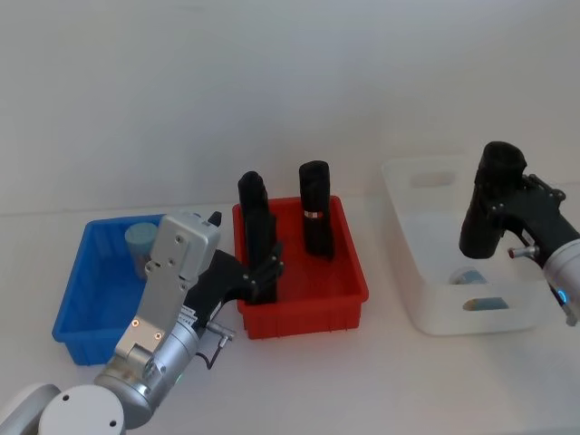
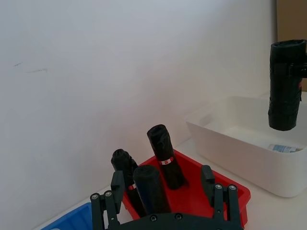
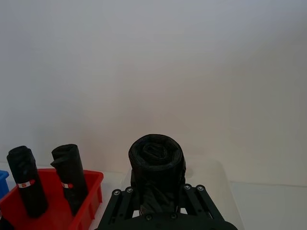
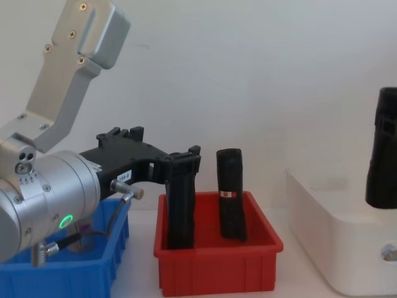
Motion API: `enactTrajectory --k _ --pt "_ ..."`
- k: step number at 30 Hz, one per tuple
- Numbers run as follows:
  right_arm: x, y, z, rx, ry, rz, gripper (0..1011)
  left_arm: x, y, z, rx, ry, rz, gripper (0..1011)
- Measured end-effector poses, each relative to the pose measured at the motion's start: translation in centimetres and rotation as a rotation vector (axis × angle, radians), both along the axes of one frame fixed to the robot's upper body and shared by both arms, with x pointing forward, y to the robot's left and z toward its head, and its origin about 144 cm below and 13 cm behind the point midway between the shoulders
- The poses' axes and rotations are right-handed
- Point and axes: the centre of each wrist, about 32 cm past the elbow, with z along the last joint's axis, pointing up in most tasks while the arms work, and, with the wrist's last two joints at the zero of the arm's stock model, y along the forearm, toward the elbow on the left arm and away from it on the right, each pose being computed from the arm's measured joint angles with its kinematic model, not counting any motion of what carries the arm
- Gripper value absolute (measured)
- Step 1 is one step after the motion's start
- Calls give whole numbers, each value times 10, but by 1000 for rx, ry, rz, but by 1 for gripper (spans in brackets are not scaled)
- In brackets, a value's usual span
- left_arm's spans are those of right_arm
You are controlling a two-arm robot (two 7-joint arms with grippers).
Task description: Pick the cotton swabs from the blue box and place them into the white box.
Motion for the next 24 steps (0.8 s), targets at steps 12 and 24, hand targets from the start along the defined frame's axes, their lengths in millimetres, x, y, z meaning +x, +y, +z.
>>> enactTrajectory --k 12,24 --pt "6 -3 -9 -4 48 26 652 0 0 0 0 0 0 1004" --pt "10 0 -12 0 36 71 977 0 0 0 0 0 0 1004"
